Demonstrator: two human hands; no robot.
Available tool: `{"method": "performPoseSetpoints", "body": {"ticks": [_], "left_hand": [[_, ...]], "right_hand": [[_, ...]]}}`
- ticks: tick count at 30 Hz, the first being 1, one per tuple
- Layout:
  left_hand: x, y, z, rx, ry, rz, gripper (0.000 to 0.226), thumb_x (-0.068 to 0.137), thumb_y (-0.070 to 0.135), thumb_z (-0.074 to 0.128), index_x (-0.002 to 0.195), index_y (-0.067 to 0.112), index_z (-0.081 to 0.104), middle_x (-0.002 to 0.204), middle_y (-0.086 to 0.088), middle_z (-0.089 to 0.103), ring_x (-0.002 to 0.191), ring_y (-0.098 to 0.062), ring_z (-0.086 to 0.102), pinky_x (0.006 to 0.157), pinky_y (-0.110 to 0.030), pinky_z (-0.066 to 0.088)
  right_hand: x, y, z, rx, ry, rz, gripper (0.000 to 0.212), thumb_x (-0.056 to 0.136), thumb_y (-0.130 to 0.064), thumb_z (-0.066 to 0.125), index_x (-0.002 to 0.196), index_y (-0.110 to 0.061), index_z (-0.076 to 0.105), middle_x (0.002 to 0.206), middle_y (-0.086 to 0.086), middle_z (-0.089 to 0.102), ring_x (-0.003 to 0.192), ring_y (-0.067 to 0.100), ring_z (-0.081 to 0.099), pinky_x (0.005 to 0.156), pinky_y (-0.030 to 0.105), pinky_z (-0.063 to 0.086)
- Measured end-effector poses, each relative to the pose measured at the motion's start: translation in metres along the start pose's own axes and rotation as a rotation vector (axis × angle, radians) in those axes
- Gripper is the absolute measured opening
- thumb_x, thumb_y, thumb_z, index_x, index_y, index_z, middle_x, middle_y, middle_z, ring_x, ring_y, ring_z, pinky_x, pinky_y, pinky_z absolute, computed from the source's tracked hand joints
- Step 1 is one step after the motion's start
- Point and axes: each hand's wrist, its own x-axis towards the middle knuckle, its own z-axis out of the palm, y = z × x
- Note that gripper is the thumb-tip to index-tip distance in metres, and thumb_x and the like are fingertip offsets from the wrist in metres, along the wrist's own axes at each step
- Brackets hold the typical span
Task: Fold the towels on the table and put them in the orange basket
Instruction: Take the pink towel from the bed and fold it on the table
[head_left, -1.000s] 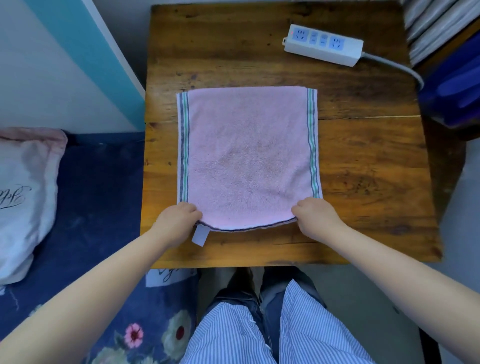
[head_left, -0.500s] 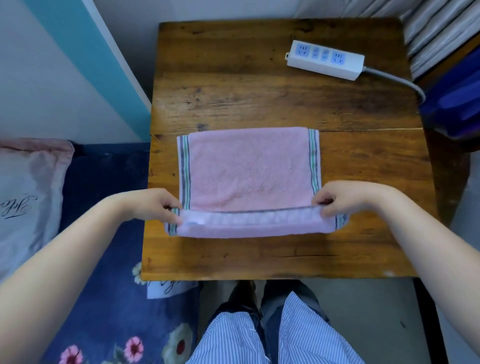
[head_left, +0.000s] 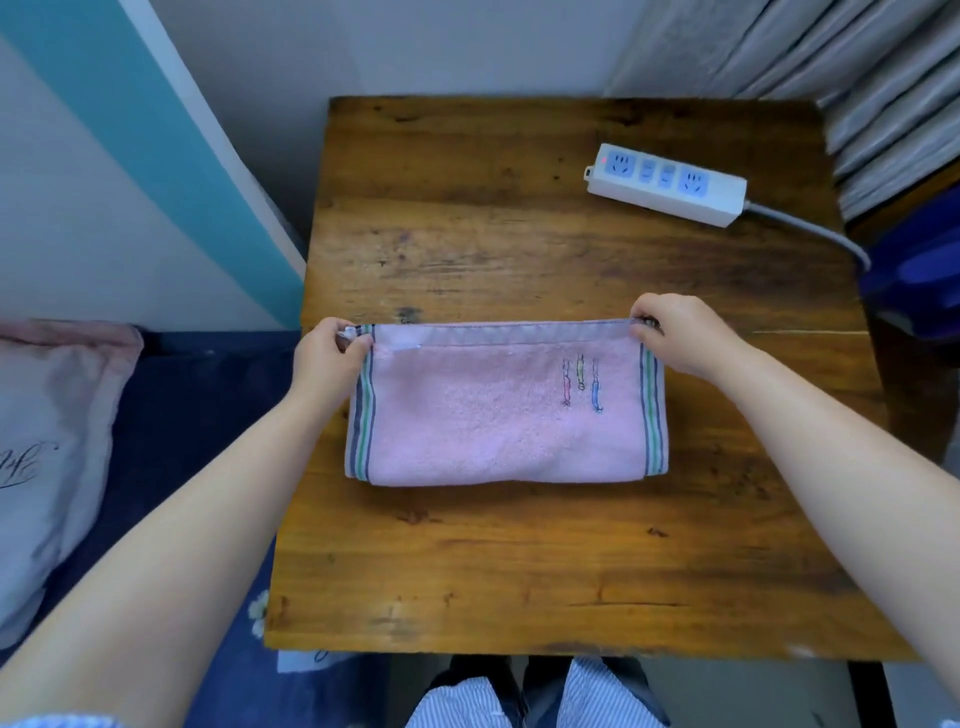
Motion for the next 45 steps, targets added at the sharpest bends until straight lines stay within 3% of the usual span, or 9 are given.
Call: {"method": "performPoseSetpoints", "body": {"ticks": [9,14,18,22,26,30,36,40,45], "left_hand": [[0.019,-0.002,0.030,0.047,0.027,0.002,0.010,0.097,0.020,0.039,0.095,0.013,0.046,0.085,-0.008,0.055,0.078,-0.025,0.051,0.067,-0.031,0.038],[0.025,-0.009,0.041,0.175,0.038,-0.042,0.020,0.096,0.023,0.042,0.104,0.007,0.051,0.094,-0.016,0.061,0.084,-0.031,0.054,0.065,-0.031,0.037],[0.027,-0.006,0.039,0.131,0.016,-0.132,0.038,0.095,0.029,0.045,0.126,0.007,0.041,0.121,-0.020,0.057,0.107,-0.035,0.054,0.082,-0.036,0.044],[0.008,-0.012,0.025,0.015,-0.010,-0.278,0.054,0.092,0.043,0.045,0.133,0.009,0.033,0.128,-0.017,0.052,0.112,-0.034,0.051,0.079,-0.033,0.039],[-0.035,-0.036,0.013,0.029,-0.173,-0.305,0.047,0.092,0.043,0.044,0.128,0.012,0.041,0.105,-0.006,0.057,0.095,-0.025,0.054,0.063,-0.029,0.042],[-0.071,-0.059,0.008,-0.101,-0.242,-0.245,0.023,0.096,0.030,0.042,0.092,0.012,0.056,0.078,0.007,0.054,0.075,-0.014,0.049,0.056,-0.021,0.032],[-0.076,-0.067,0.011,0.068,-0.113,-0.189,0.033,0.098,0.024,0.037,0.080,0.002,0.055,0.072,-0.008,0.053,0.070,-0.022,0.045,0.053,-0.029,0.028],[-0.075,-0.070,0.014,0.296,-0.115,-0.092,0.031,0.099,0.022,0.035,0.082,0.002,0.051,0.084,-0.020,0.059,0.082,-0.030,0.047,0.061,-0.034,0.032],[-0.079,-0.063,0.019,0.414,-0.071,-0.119,0.027,0.095,0.023,0.043,0.114,0.005,0.050,0.108,-0.020,0.061,0.101,-0.035,0.051,0.076,-0.040,0.043]], "right_hand": [[0.025,0.007,0.025,0.010,0.031,0.082,0.019,0.095,-0.019,0.044,0.102,-0.007,0.057,0.101,0.011,0.058,0.086,0.024,0.056,0.072,0.035,0.047],[0.027,0.007,0.045,-0.103,0.021,0.145,0.024,0.098,-0.021,0.034,0.107,-0.008,0.052,0.101,0.010,0.052,0.077,0.024,0.054,0.060,0.034,0.044],[0.022,0.000,0.049,-0.213,0.123,0.189,0.025,0.096,-0.017,0.038,0.113,-0.006,0.052,0.109,0.015,0.053,0.091,0.030,0.055,0.073,0.038,0.045],[-0.011,-0.025,0.053,0.012,0.317,0.135,0.026,0.084,-0.008,0.055,0.108,0.000,0.060,0.116,0.020,0.057,0.109,0.039,0.051,0.092,0.047,0.039],[-0.059,-0.057,0.070,-0.031,0.350,-0.062,0.037,0.074,-0.020,0.042,0.092,0.000,0.068,0.107,0.026,0.064,0.105,0.043,0.060,0.086,0.063,0.042],[-0.088,-0.077,0.096,-0.106,0.190,-0.181,0.045,0.076,-0.027,0.037,0.100,-0.004,0.068,0.115,0.023,0.064,0.111,0.041,0.059,0.088,0.065,0.039],[-0.082,-0.062,0.119,-0.115,-0.087,-0.052,0.064,0.085,-0.050,0.013,0.144,-0.028,0.023,0.157,0.002,0.004,0.145,0.024,-0.001,0.114,0.048,-0.006],[-0.075,-0.045,0.119,-0.168,-0.093,-0.023,0.076,0.074,-0.059,-0.009,0.144,-0.037,0.011,0.157,-0.003,-0.005,0.145,0.022,-0.008,0.111,0.044,-0.015],[-0.075,-0.034,0.118,-0.173,-0.107,0.037,0.052,0.095,-0.049,0.017,0.144,-0.037,0.006,0.157,-0.002,-0.009,0.144,0.020,-0.012,0.112,0.043,-0.013]]}}
